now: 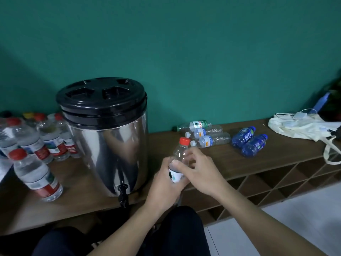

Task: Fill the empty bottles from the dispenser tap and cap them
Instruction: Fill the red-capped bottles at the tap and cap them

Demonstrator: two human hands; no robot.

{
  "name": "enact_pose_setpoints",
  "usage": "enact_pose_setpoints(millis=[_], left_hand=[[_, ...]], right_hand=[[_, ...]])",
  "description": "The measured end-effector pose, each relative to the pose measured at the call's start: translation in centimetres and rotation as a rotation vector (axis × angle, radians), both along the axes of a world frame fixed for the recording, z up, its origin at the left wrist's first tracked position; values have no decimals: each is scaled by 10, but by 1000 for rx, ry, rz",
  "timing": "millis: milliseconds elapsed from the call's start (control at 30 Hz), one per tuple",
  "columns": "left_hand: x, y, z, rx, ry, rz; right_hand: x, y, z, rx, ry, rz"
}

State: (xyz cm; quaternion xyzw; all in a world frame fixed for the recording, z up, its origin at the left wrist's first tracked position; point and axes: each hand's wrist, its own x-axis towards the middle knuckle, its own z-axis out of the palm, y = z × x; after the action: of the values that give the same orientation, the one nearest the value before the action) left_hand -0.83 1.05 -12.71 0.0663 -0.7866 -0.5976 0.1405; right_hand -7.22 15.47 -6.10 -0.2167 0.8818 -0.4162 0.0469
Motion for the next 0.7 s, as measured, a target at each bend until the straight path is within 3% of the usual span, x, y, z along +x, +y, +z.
enact_pose_setpoints(millis=[133,200,333,500,700], left_hand=[[34,-10,2,-90,1,-2],[49,-13,1,-118,14,14],[72,-21,-6,-117,5,38],[101,-34,-13,-25,-25,-36],[128,-57,-36,33,-96,-168]], right_hand=[[3,-7,30,227,408,-84],[2,-11,41,323,497,-86],[6,-23,45,347,355,95],[30,-25,49,379,325,327],[52,-23,50,587,226,594]])
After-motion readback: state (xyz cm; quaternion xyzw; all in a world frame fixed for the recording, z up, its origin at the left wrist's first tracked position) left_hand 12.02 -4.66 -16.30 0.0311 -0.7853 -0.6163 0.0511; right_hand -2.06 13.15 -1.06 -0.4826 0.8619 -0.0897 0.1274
